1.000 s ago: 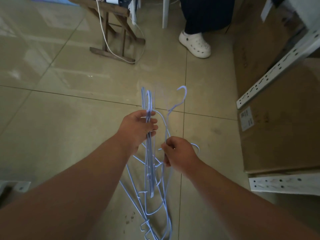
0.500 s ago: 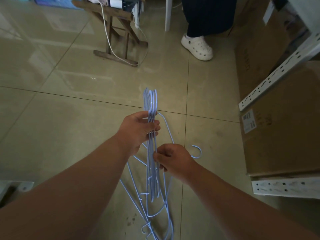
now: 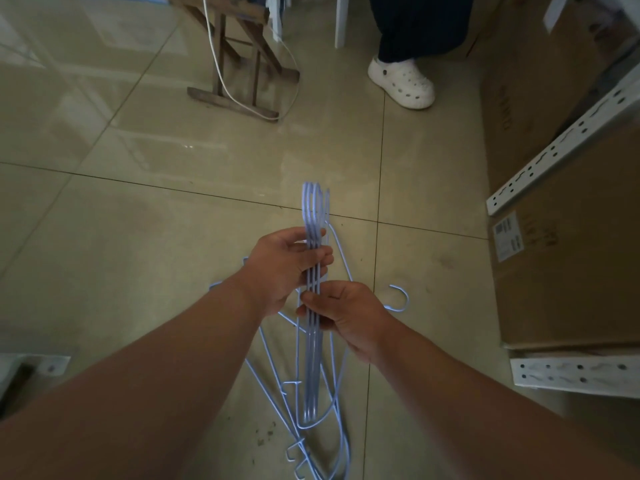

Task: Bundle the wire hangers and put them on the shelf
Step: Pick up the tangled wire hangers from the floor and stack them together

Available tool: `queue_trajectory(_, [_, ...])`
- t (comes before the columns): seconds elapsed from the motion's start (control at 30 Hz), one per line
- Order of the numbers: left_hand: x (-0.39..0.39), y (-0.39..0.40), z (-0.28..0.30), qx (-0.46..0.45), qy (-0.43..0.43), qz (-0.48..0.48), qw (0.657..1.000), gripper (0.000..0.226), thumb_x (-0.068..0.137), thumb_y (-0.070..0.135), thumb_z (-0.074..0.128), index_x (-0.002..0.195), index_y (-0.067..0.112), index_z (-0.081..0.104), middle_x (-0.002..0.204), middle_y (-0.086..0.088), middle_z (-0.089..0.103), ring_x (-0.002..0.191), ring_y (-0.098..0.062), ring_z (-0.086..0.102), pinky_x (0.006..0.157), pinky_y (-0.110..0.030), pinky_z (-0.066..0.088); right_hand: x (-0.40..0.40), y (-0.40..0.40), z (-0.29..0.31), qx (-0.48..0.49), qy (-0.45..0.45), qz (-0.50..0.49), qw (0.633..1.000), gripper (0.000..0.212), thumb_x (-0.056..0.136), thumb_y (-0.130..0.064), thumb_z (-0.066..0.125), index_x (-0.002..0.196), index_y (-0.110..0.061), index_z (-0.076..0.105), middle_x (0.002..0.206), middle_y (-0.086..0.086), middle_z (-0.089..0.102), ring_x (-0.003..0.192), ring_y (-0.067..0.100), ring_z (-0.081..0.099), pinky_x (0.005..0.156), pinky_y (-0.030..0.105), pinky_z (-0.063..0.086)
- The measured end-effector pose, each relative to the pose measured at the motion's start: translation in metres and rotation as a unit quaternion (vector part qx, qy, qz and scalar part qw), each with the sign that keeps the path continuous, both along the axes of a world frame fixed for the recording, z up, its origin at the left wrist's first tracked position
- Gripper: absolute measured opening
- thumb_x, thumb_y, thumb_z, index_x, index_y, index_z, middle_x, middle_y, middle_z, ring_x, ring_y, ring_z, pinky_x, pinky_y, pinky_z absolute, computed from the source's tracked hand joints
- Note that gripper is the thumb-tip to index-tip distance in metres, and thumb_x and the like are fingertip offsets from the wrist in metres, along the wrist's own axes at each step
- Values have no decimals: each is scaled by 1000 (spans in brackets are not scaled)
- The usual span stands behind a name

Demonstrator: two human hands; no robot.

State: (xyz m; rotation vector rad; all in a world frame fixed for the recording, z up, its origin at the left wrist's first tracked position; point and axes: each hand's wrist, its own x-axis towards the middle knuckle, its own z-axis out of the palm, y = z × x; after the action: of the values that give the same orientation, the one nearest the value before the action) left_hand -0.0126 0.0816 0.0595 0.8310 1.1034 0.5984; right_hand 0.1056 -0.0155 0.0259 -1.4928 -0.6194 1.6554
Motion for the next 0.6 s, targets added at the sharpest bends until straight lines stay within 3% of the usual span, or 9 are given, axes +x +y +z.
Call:
queue_trajectory(0.1, [-1,1,-3,6,-3,0,1000,29,89,-9,68,115,4,73,103,-25,76,90,-30,77,83,-39,63,4,1,-3,-28,51,-5,998,33,98,-29,70,102,3,77,90,15,79,88,31,68,86,45,53])
queue_trajectory(0.17, [-3,3,-5,2,1,12,1000,29,88,-10,69,116,0,72,100,-24,76,84,-28,76,82,-39,63,11,2,-11,-80,53,-49,994,53,96,-46,68,104,6,74,87,15,77,78,27,69,74,37,54])
queue_trajectory(0.27, [-7,6,-6,-8,4,18,1000,28,88,-9,70,114,0,72,101,-24,75,83,-26,76,83,-39,64,24,-5,-37,-160,-11,-155,975,31,97,-34,71,97,-3,71,73,12,70,54,16,61,54,23,51])
queue_trajectory(0.37, [-12,7,-7,-14,10,22,1000,28,86,-8,72,112,1,72,101,-24,75,83,-26,76,83,-39,64,32,-20,-60,-218,-64,-181,957,11,97,-13,69,99,-2,67,78,18,66,55,18,57,47,23,55])
queue_trajectory(0.47, [-16,7,-10,-17,22,33,999,28,84,-8,74,111,0,73,97,-23,75,83,-28,77,82,-40,64,31,-27,-80,-260,-78,-182,945,10,96,-7,70,101,1,66,80,20,64,58,21,59,49,26,60])
queue_trajectory(0.6, [-23,6,-17,-19,30,41,999,27,83,-9,74,108,0,73,95,-24,75,86,-32,76,85,-44,63,28,-27,-106,-270,-211,-106,933,21,82,-20,75,85,-2,66,70,13,70,66,28,74,73,43,68])
